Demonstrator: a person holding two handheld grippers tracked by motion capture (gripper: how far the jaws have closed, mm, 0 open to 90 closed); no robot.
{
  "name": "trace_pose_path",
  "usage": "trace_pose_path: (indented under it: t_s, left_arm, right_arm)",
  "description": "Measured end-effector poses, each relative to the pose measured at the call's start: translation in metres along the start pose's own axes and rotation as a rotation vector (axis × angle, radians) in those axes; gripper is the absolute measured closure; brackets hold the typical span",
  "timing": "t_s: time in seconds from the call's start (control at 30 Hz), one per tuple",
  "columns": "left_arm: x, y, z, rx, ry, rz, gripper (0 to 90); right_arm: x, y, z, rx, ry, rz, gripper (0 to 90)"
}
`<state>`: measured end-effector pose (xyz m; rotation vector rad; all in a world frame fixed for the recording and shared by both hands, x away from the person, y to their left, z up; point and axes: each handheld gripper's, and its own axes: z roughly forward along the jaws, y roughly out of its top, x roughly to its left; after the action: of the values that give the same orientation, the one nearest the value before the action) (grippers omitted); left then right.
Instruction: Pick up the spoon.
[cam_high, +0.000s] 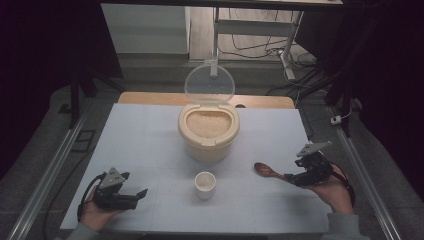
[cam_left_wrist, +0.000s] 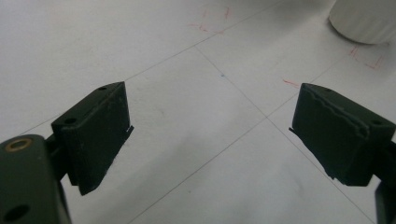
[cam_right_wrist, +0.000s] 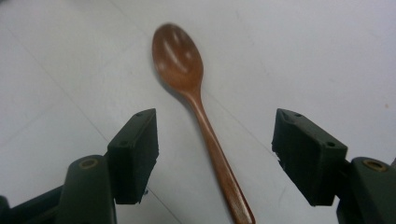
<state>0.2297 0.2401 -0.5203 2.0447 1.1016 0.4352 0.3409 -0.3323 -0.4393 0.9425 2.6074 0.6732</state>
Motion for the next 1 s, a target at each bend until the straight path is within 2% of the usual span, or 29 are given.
trace_pose_path:
  t_s: [0.17, 0.3, 0.47, 0.67, 1.0]
  left_arm:
    - [0.0, 0.0, 0.001, 0.003, 0.0, 0.004, 11.4]
    - [0.0, -0.001, 0.001, 0.005, 0.001, 0.005, 11.4]
    - [0.0, -0.001, 0.002, 0.006, 0.0, 0.007, 11.4]
    - [0.0, -0.001, 0.002, 0.009, 0.0, 0.009, 11.4]
    - [0.001, -0.002, 0.002, 0.009, 0.002, 0.004, 11.4]
  right_arm:
    - [-0.005, -0.002, 0.008, 0.056, -0.008, -0.023, 33.9]
    - [-0.009, -0.004, 0.014, 0.096, 0.007, -0.021, 37.2]
    - [-0.013, -0.006, 0.019, 0.108, 0.019, -0.026, 39.3]
    - [-0.016, -0.007, 0.031, 0.157, 0.043, -0.035, 42.7]
    - [-0.022, -0.01, 0.045, 0.211, 0.083, -0.043, 54.4]
